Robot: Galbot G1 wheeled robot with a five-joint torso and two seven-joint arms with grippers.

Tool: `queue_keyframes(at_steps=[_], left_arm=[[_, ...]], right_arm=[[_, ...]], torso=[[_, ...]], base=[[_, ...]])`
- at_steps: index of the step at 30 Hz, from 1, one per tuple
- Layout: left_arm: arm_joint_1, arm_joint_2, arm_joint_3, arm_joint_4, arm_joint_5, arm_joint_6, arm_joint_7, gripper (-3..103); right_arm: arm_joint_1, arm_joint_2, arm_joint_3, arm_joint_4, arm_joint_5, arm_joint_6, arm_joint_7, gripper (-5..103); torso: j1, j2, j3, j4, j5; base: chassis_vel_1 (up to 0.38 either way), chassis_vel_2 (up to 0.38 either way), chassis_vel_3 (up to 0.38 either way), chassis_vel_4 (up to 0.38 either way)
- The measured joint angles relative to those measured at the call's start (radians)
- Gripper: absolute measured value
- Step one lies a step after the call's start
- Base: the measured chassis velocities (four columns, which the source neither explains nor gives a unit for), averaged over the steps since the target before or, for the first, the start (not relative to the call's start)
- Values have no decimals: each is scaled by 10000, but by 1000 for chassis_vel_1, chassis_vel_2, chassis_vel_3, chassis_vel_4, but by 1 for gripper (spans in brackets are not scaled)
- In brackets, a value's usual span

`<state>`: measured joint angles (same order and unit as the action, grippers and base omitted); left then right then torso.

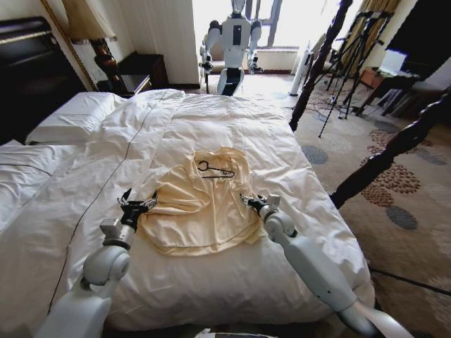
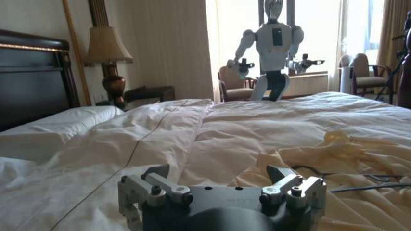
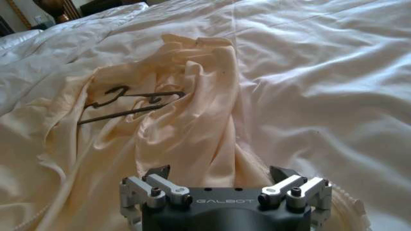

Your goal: Pick up the clothes from the bed and hang them on the clothes hanger.

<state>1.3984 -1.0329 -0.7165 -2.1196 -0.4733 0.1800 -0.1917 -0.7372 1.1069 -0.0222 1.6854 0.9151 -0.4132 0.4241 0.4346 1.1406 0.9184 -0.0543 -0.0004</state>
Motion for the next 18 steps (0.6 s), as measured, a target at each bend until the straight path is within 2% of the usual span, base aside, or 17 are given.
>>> queue_keyframes(at_steps=[7,11,13,16,18], left_arm=[[179,-57,-196,-110,-39,-32,58,100],[187,-57,-241,-107,-62,-68,92,100],[182,-51,-251,-96,-126,-93,98,100],[181,-50,-253,-96,-194,-93,98,100],[180,-38,-267,-65,-311,-93,62,100]], right_arm=[[-216,-625,214,551,-1207,-360,492,100],[-251,-837,302,549,-1296,-431,482,101],[-233,-919,340,362,-1296,-473,459,91],[-212,-928,354,254,-1298,-481,420,86],[-196,-888,357,116,-1142,-536,400,76]], torso=[[0,0,0,-2,0],[0,0,0,-2,-1],[1,0,1,-1,1],[1,0,1,-2,0],[1,0,1,-2,0]], base=[[0,0,0,0],[0,0,0,0],[0,0,0,0],[0,0,0,0],[0,0,0,0]])
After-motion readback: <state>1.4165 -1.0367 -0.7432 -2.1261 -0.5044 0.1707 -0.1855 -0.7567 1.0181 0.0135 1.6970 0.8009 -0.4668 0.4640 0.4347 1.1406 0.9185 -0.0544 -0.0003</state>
